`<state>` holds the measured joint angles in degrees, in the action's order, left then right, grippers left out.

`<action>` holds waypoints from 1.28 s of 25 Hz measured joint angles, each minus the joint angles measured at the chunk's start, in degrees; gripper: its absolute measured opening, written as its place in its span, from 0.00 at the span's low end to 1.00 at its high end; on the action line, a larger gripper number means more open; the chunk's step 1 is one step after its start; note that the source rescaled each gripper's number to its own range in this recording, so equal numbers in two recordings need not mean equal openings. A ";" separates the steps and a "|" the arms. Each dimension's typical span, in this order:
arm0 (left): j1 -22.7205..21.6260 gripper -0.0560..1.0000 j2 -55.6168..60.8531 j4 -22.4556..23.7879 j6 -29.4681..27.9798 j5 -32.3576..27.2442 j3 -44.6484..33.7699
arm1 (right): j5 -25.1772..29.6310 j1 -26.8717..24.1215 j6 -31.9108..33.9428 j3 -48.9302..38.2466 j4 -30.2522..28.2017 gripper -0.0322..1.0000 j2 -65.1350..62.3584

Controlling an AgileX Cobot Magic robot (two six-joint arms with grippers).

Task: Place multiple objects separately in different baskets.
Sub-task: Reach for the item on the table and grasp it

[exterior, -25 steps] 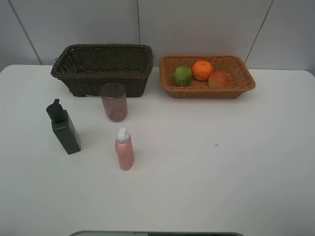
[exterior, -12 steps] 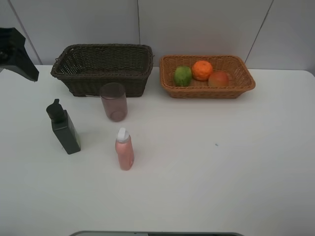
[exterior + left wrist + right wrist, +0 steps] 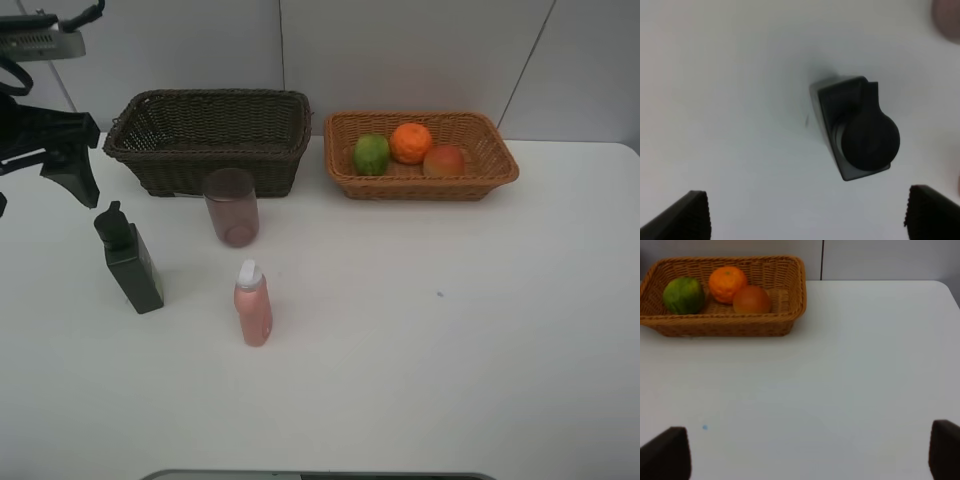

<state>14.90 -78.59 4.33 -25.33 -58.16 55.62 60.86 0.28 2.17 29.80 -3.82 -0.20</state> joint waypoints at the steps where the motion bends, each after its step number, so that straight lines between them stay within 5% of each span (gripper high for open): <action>1: 0.82 1.00 0.00 1.16 -2.16 0.05 0.00 | 0.00 0.00 0.00 0.00 0.00 1.00 0.00; 32: 2.79 1.00 -17.40 -5.03 -5.42 12.17 -0.07 | 0.00 0.00 0.00 0.00 0.00 1.00 0.00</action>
<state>17.69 -95.99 -0.70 -30.76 -45.99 55.54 60.86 0.28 2.17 29.80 -3.82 -0.20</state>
